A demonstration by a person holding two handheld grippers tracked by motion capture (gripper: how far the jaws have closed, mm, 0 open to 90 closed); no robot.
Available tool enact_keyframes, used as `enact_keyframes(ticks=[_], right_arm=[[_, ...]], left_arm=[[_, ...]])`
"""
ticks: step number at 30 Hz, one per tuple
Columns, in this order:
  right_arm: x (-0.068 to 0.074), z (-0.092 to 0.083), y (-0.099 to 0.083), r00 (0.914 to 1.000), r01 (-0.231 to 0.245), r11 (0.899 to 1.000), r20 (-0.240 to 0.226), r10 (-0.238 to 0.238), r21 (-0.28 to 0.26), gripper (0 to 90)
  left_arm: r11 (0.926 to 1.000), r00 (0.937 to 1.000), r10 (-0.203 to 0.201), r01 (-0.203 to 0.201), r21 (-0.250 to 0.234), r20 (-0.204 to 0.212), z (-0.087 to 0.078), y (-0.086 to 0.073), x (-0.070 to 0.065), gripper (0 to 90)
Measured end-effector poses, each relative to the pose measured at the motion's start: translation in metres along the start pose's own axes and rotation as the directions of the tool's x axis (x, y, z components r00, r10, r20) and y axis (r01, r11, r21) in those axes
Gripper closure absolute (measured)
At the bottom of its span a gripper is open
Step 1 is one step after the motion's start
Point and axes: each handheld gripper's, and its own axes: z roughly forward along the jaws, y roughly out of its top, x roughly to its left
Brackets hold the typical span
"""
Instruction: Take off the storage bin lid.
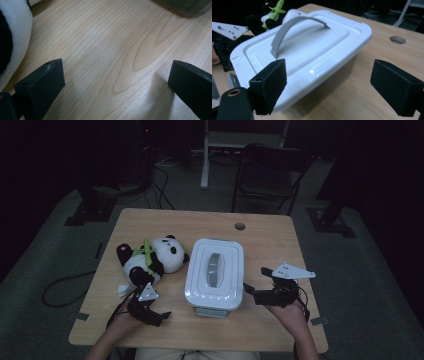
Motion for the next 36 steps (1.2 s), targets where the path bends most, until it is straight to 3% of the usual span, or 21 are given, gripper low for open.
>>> enact_keyframes(ticks=[12,25,35,36], right_arm=[[0.024,0.035,0.018,0.9926,0.036,0.999,-0.116,-0.036,-0.001,13.6],[0.040,0.072,0.025,0.9838,0.059,0.997,-0.172,-0.051,0.041,15.2],[0.046,0.083,0.021,0.9736,0.131,0.990,-0.195,-0.119,0.050,30.3],[0.046,0.084,0.020,0.9721,0.134,0.990,-0.201,-0.121,0.051,35.6]], left_arm=[[1.0000,1.0000,0.000,0.000,0.001,0.001,0.000,0.000,0.000,1.4],[1.0000,1.0000,0.000,0.000,0.000,0.002,0.000,0.000,0.000,1.4],[1.0000,1.0000,0.000,0.000,0.000,0.002,0.000,0.000,0.000,1.4],[1.0000,1.0000,0.000,0.000,0.000,0.002,0.000,0.000,0.000,1.4]])
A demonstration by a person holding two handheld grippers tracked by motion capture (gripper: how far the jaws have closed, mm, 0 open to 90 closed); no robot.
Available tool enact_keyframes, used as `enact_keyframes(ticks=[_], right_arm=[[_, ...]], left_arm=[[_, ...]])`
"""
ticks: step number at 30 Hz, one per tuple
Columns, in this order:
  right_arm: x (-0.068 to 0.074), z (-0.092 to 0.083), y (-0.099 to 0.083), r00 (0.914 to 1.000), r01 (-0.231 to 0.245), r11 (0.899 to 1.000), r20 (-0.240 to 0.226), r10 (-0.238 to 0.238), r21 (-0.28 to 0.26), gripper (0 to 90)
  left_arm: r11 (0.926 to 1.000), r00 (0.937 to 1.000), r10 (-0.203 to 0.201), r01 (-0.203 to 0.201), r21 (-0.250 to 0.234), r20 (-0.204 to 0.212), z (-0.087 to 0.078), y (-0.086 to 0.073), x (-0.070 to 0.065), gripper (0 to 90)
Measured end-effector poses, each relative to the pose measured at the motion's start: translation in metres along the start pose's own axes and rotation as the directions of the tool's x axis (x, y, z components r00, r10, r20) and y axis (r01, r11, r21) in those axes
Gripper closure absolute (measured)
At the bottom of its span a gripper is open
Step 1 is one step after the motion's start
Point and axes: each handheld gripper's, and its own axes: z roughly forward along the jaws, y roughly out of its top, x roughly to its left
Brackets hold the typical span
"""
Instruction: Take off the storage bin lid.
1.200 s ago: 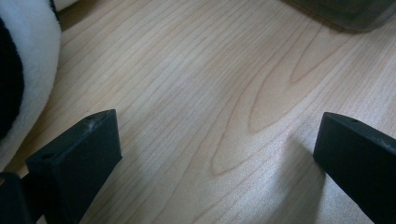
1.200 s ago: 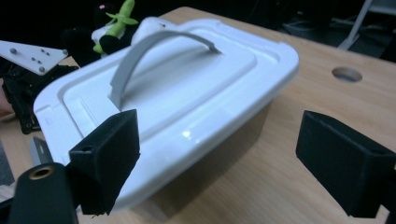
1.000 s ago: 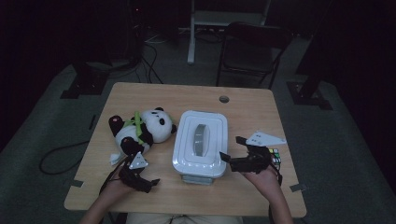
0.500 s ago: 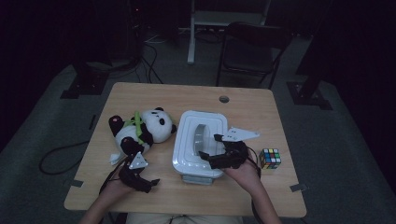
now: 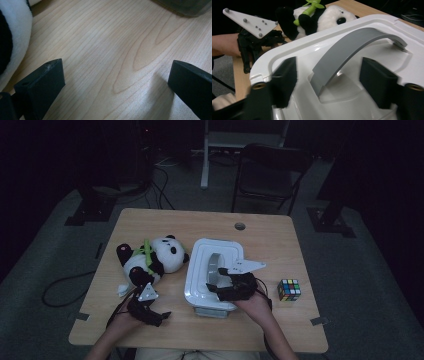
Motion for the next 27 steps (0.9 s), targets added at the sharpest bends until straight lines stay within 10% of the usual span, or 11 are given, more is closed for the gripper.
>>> enact_keyframes(ticks=[12,27], right_arm=[[-0.0024,0.0057,-0.0003,0.9991,0.008,0.999,-0.042,-0.007,0.032,63.0],[-0.0066,0.0063,0.0047,0.9938,-0.044,0.997,-0.100,0.049,0.058,70.1]], left_arm=[[1.0000,1.0000,0.001,-0.001,0.000,0.000,0.0000,0.0000,0.0000,1.4],[1.0000,1.0000,0.000,0.000,0.000,0.000,0.0000,0.0000,0.0000,1.4]])
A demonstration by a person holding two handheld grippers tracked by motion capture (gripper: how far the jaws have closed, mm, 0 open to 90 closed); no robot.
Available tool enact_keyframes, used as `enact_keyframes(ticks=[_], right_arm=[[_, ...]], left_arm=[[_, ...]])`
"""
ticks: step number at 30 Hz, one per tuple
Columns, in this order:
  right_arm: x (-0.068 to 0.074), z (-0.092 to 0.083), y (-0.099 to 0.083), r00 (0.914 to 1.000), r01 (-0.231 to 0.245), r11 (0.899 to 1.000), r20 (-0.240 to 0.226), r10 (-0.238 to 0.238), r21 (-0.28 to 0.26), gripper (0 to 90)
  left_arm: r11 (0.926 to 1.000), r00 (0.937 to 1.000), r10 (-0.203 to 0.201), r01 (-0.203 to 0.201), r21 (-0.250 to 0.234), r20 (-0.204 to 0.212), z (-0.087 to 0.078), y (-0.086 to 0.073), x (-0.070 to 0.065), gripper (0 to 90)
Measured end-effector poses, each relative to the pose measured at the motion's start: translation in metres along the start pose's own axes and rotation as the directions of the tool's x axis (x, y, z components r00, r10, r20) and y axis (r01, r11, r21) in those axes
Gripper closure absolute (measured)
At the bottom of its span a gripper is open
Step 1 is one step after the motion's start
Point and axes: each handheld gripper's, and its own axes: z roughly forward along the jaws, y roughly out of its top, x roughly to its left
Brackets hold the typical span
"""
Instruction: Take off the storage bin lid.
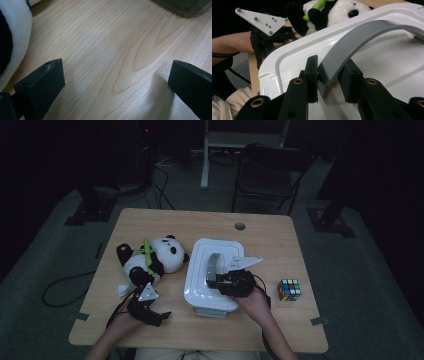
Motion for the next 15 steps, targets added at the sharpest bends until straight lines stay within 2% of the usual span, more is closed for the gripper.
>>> enact_keyframes(ticks=[7,11,15], right_arm=[[0.002,-0.002,0.001,1.0000,0.000,1.000,0.001,0.000,0.001,70.4],[0.004,-0.008,0.004,0.9997,-0.002,1.000,-0.024,0.002,-0.020,70.4],[0.004,-0.020,0.009,0.9998,-0.002,0.998,-0.020,0.001,-0.064,70.4]], left_arm=[[1.0000,1.0000,0.000,0.000,0.000,0.000,0.000,0.000,0.000,1.4],[1.0000,1.0000,-0.001,0.001,-0.001,0.000,0.000,0.000,0.000,1.4],[1.0000,1.0000,0.002,-0.002,0.000,-0.002,0.000,0.000,0.000,1.4]])
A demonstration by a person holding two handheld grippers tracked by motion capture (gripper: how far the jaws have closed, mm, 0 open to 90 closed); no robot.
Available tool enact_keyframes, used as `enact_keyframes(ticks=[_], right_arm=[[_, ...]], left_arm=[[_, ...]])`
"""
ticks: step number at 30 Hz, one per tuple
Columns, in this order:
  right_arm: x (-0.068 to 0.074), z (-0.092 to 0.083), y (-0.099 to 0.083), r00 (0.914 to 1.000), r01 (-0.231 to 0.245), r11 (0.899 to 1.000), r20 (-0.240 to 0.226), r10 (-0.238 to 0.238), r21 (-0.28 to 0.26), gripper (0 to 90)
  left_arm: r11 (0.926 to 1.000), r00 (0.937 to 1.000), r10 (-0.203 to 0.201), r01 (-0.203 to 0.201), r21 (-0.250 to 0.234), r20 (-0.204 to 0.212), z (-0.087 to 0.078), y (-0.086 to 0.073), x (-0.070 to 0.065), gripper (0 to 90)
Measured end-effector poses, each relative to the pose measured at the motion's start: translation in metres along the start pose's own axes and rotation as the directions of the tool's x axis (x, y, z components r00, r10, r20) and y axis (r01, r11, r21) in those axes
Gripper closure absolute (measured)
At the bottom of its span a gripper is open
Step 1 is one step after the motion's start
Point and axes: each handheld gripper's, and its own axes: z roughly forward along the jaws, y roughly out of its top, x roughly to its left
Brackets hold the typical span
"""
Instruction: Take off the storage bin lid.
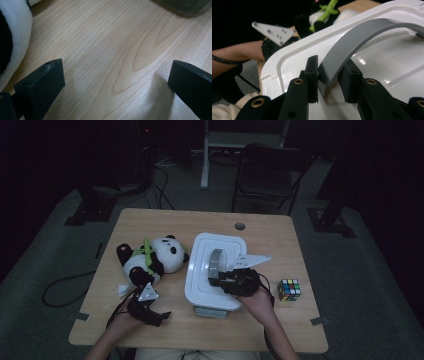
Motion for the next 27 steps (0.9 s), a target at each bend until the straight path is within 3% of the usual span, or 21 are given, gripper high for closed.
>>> enact_keyframes(ticks=[8,19,27], right_arm=[[-0.014,-0.016,0.007,0.9972,-0.001,1.000,0.074,0.004,-0.028,70.4],[-0.039,-0.035,0.014,0.9852,-0.018,0.997,0.169,0.030,-0.073,70.4],[-0.066,-0.055,0.019,0.9618,-0.047,0.989,0.261,0.082,-0.139,70.4]], left_arm=[[1.0000,1.0000,-0.001,0.001,0.000,0.000,0.000,0.000,0.000,1.4],[1.0000,1.0000,-0.003,0.003,0.001,0.001,0.000,0.000,0.000,1.4],[1.0000,1.0000,-0.002,0.002,-0.001,0.000,0.000,0.000,0.000,1.4]])
